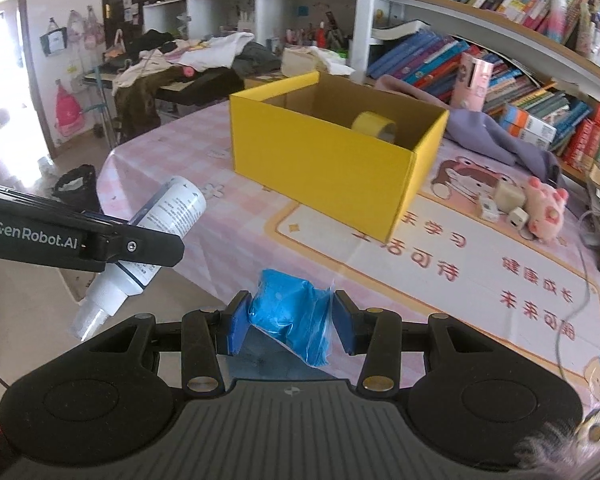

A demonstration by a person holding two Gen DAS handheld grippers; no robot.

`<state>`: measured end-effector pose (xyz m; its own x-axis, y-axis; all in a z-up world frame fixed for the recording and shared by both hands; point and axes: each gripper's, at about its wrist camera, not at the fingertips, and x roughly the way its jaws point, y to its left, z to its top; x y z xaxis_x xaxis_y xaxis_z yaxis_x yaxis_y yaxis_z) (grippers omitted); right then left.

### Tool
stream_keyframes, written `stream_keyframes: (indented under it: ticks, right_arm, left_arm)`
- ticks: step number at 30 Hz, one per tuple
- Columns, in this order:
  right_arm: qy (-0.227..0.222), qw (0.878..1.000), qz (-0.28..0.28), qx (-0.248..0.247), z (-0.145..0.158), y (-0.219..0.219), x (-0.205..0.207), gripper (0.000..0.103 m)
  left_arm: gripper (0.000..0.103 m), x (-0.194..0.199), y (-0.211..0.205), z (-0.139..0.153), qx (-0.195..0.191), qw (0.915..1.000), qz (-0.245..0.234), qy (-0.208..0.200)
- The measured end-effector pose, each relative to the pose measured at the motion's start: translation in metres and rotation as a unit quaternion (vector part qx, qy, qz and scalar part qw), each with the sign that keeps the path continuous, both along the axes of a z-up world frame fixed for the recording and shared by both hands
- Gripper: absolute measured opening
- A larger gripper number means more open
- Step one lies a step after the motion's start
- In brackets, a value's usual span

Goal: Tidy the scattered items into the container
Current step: 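Carry the glue tube with left tool while right tool carries the blue bag toward the yellow box, then lower the glue tube into the box with left tool while right tool lowers the blue bag in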

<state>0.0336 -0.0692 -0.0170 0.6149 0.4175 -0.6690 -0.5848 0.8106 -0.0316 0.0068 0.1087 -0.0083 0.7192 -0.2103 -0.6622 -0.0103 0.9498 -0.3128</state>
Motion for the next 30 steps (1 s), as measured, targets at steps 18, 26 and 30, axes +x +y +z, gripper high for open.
stream_keyframes:
  ticks: [18,26,30]
  right_arm:
    - [-0.073,0.997,0.013,0.036,0.035,0.02,0.087,0.041]
    - [-0.106,0.994,0.004,0.036,0.055,0.022,0.155,0.041]
    - [-0.109,0.994,0.0,0.029,0.056,0.023,0.191,0.041]
  left_arm:
    - [0.031,0.087,0.011,0.038,0.037,0.9976,0.001,-0.059]
    - [0.031,0.15,0.009,0.061,0.061,0.9937,-0.013,-0.094]
    - [0.031,0.186,0.008,0.064,0.07,0.9928,-0.019,-0.095]
